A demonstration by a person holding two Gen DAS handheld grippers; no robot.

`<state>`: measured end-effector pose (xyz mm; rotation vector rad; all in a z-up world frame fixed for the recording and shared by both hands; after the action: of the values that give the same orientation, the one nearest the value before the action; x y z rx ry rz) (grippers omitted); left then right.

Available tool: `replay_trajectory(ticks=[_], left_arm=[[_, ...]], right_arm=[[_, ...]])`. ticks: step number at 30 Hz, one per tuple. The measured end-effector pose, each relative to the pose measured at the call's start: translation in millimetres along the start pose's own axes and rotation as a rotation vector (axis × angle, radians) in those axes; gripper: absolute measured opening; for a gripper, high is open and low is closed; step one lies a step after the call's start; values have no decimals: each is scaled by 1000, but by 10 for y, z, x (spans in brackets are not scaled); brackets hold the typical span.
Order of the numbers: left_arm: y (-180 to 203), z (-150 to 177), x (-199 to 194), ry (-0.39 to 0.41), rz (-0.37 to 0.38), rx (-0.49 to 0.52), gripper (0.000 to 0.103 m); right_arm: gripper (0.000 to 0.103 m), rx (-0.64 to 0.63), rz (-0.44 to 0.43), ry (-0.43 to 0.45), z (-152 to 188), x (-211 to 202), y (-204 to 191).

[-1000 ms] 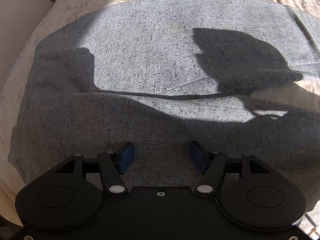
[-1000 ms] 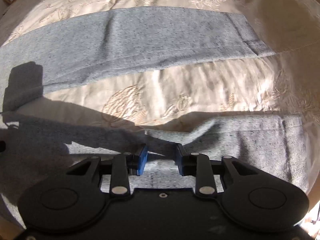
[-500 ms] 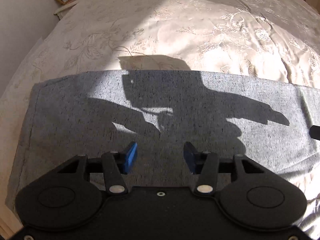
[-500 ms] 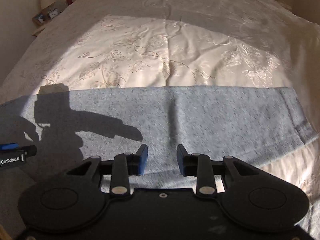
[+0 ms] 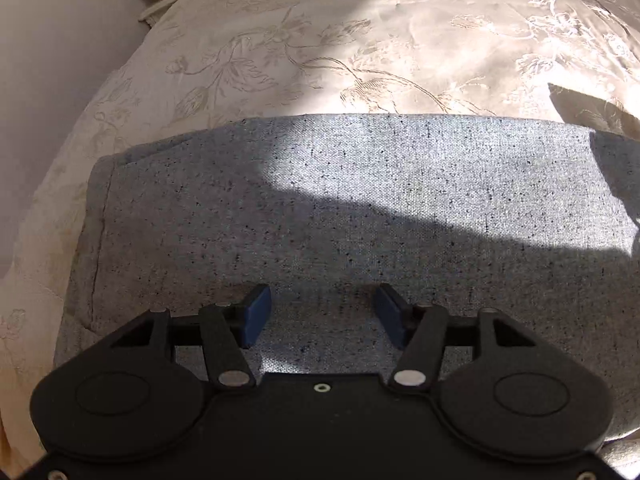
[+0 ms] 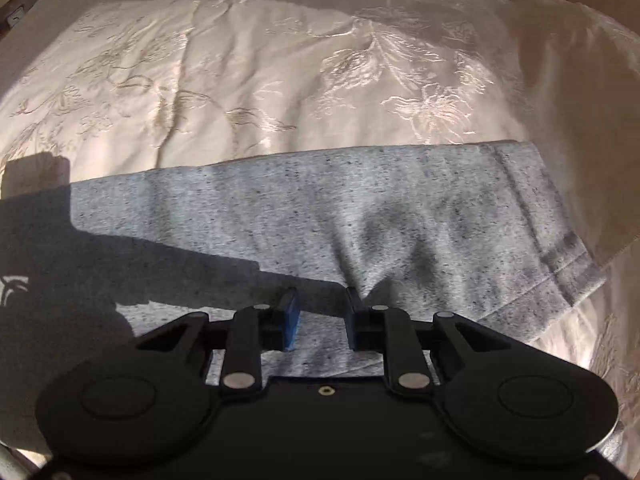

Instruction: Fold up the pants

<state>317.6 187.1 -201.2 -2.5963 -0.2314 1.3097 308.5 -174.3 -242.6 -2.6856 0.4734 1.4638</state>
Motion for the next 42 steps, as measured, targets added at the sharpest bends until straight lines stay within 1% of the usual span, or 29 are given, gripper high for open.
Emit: replay_trajectory(ticks=[1,2,3,5,7,10,11,13,16,17,19,21,23,26,27,29,31,33,35,37,39,42], left_arm=[[-4,-51,-37,17,6,-16,59],[7,-99,-69,39,16,-29,59],[22,-169,-98,66,31,-44,59],[117,-300,-87,96,60,-54,59],[243,-416,-12,102,75,-43,59],[372,-505,182,90,48,-19,61],[381,-505,259,77,23,-11,64],[334,-470,380,59,-9,-3,65],[195,-431,437,74,-48,7,66],[157,-424,436,73,-60,13,66],[46,-402,406,60,-97,25,66],[-56,-382,295,52,-113,17,63],[-138,-325,101,66,-104,-1,62],[-191,-140,-297,106,-83,-9,62],[-179,-69,-412,114,-77,-6,62],[-91,129,-714,125,-45,17,62],[56,332,-983,131,-16,46,62],[256,547,-1245,133,23,78,62],[479,745,-1493,124,75,102,62],[721,917,-1707,116,140,130,62],[996,1074,-1895,111,189,167,62],[1331,1231,-2099,97,239,205,62]], right_arm=[[22,10,29,1,-20,-17,56],[23,15,41,15,-47,-64,75],[24,18,32,40,-82,-110,83],[25,11,-27,72,-167,-220,-61],[26,-21,-104,83,-242,-222,-313],[25,-104,-170,95,-307,-97,-719],[24,-140,-177,91,-293,-42,-841],[21,-173,-154,78,-301,96,-900],[19,-109,-114,66,-323,213,-665],[19,-78,-82,60,-329,224,-505],[19,-69,11,46,-309,219,-213],[20,-86,92,33,-257,173,61],[21,-57,117,49,-183,-18,347],[22,15,127,121,44,-485,737],[25,35,135,139,155,-645,853],[27,70,151,155,448,-960,1051],[30,90,158,181,761,-1210,1169],[30,108,125,211,1176,-1477,1297],[30,161,97,195,1519,-1661,1391],[30,210,94,159,1835,-1793,1462],[30,239,98,132,2131,-1910,1514],[30,267,97,88,2407,-1909,1544]])
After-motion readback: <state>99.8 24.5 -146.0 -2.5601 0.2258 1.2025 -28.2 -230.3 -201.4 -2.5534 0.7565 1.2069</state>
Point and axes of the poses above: each gripper's, at about its wrist camera, not at the fingertips, and x roughly the way its jaws point, y to its right, z to its underside, the point moved 2 cm from there along x, roughly the way its jaws point, and after that the axes turned 11 degrees about y, right-handed, at the moved point
